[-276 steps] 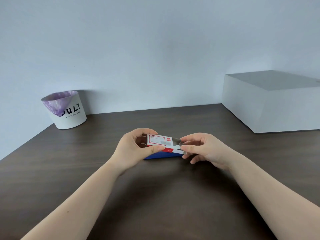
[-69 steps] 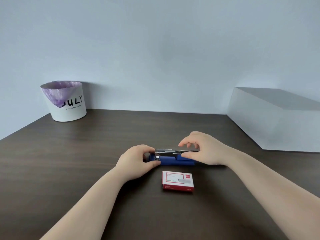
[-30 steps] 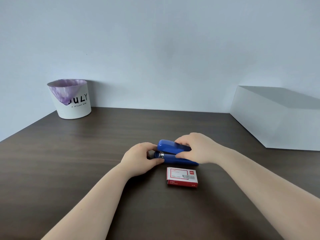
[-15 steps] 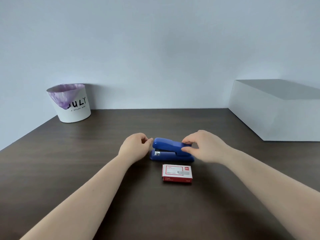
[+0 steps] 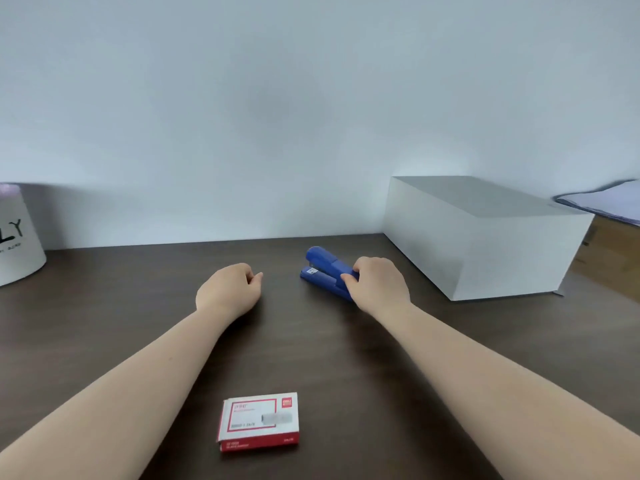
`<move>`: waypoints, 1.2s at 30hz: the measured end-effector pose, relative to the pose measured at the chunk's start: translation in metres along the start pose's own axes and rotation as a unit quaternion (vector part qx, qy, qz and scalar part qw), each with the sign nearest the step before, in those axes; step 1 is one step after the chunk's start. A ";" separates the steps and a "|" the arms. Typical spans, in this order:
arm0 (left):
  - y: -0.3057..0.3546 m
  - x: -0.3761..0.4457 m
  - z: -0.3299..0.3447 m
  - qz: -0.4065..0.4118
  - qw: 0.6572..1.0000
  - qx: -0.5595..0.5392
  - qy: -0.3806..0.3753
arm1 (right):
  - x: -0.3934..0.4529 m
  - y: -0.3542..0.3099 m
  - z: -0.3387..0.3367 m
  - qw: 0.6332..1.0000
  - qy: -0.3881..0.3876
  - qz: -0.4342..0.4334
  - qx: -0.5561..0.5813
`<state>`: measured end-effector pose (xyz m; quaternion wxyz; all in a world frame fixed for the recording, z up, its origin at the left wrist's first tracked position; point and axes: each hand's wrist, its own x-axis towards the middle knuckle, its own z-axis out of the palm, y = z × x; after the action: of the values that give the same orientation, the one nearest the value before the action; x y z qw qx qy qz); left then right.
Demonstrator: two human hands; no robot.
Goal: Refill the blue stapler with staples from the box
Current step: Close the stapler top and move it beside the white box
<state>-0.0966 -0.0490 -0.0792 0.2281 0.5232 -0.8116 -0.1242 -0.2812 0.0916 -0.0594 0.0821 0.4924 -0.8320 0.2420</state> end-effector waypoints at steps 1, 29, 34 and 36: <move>0.007 0.008 0.005 0.011 1.000 -0.001 -0.003 | 0.009 0.006 0.002 1.000 0.008 0.014 -0.005; 0.047 0.075 0.057 0.147 0.989 0.008 -0.029 | 0.126 0.076 0.045 0.979 0.109 0.118 -0.122; 0.046 0.074 0.057 0.152 0.988 0.008 -0.022 | 0.124 0.080 0.046 0.981 0.119 0.119 -0.093; 0.046 0.073 0.055 0.148 0.989 0.006 -0.028 | 0.121 0.082 0.045 0.983 0.117 0.119 -0.081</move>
<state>-0.1864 -0.0975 -0.0889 0.2179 0.3949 -0.8871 -0.0984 -0.4083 0.0077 -0.0799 0.1889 0.3496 -0.8863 0.2380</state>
